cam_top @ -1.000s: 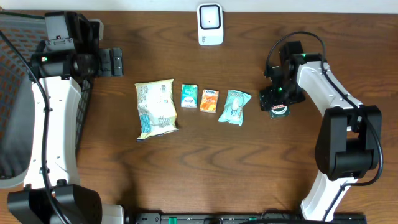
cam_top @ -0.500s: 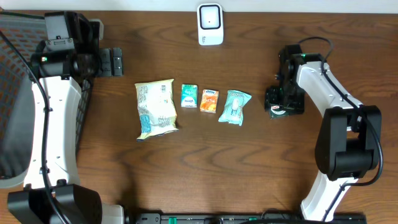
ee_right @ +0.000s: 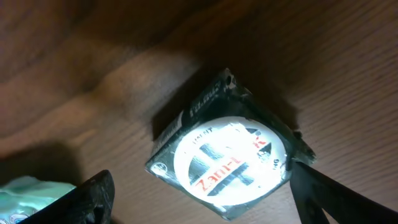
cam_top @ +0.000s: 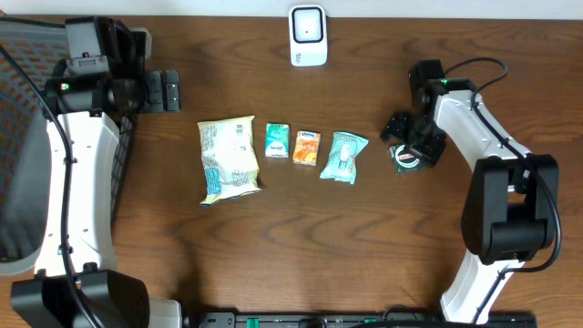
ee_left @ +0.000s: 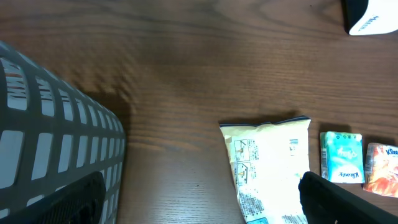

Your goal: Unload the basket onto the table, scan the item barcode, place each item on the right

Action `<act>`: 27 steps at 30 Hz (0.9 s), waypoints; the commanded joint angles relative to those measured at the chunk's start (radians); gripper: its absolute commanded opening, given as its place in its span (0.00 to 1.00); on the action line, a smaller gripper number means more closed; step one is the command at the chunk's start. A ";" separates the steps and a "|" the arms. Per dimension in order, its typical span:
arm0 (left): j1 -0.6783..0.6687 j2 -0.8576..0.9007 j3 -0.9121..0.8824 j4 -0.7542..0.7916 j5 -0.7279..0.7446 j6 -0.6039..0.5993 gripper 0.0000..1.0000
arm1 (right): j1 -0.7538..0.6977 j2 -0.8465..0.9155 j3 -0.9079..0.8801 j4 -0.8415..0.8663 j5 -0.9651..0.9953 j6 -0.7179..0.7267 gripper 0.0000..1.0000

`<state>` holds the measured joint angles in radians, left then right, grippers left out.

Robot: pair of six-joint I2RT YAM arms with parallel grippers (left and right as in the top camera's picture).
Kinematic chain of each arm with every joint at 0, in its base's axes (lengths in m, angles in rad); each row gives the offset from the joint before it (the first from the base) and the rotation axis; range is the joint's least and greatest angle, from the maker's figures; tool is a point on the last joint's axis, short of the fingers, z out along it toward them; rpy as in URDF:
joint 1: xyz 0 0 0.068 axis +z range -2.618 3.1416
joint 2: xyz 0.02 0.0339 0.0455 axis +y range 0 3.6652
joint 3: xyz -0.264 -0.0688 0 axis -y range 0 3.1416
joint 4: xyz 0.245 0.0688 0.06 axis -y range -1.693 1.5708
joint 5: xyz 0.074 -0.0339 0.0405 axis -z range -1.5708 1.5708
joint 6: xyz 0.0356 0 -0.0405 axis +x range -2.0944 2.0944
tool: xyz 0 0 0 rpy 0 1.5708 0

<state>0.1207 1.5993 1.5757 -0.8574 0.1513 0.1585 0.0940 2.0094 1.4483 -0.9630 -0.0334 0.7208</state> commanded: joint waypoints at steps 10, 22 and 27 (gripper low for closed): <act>-0.002 0.002 0.012 -0.002 -0.005 0.013 0.98 | 0.001 0.013 -0.122 0.126 0.005 0.032 0.78; -0.002 0.002 0.012 -0.002 -0.005 0.013 0.98 | 0.002 0.013 -0.121 0.036 -0.052 -0.267 0.68; -0.002 0.002 0.012 -0.002 -0.005 0.013 0.98 | 0.003 0.013 -0.121 0.058 -0.050 -0.602 0.74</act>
<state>0.1207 1.5993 1.5757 -0.8574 0.1513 0.1581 0.0940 1.9827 1.3529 -0.9184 -0.0383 0.3878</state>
